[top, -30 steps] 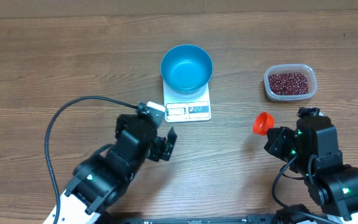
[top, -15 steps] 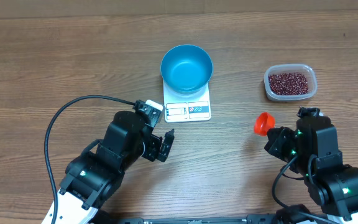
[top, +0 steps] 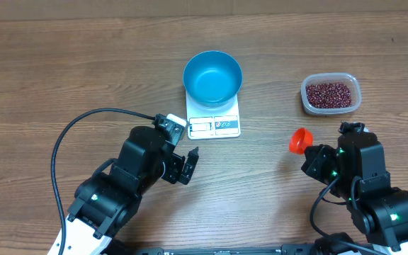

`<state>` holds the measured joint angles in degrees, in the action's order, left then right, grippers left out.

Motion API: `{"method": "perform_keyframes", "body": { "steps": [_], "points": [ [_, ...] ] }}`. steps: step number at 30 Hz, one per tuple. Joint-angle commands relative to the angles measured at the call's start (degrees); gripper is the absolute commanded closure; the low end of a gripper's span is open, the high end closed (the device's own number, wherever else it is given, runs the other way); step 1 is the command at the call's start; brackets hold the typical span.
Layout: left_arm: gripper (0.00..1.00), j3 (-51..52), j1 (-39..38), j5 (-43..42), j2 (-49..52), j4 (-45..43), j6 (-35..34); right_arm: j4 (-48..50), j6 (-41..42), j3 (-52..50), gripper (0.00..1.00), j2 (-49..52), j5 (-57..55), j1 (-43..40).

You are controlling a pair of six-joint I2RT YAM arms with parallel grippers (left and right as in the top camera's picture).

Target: Scoop item into bowl and weigh 150g on scale

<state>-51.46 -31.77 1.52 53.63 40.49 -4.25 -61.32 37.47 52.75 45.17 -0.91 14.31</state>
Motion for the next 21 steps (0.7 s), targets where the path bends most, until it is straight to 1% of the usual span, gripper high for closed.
{"method": "perform_keyframes", "body": {
  "steps": [1, 15, 21],
  "points": [
    [0.0, 0.2, 0.3, 0.6, -0.4, -0.4, 0.9, 0.3, -0.5, 1.7, 0.96, -0.1, -1.0, 0.2],
    [0.0, 0.2, 0.3, 0.4, -0.4, -0.7, -0.1, 0.4, -0.5, 1.7, 0.96, -0.1, -1.0, 0.2],
    [0.01, 0.2, 0.3, 0.4, -0.4, -1.7, -1.8, 0.4, -0.5, 1.7, 0.96, -0.1, -1.0, 0.2]
  ]
}}
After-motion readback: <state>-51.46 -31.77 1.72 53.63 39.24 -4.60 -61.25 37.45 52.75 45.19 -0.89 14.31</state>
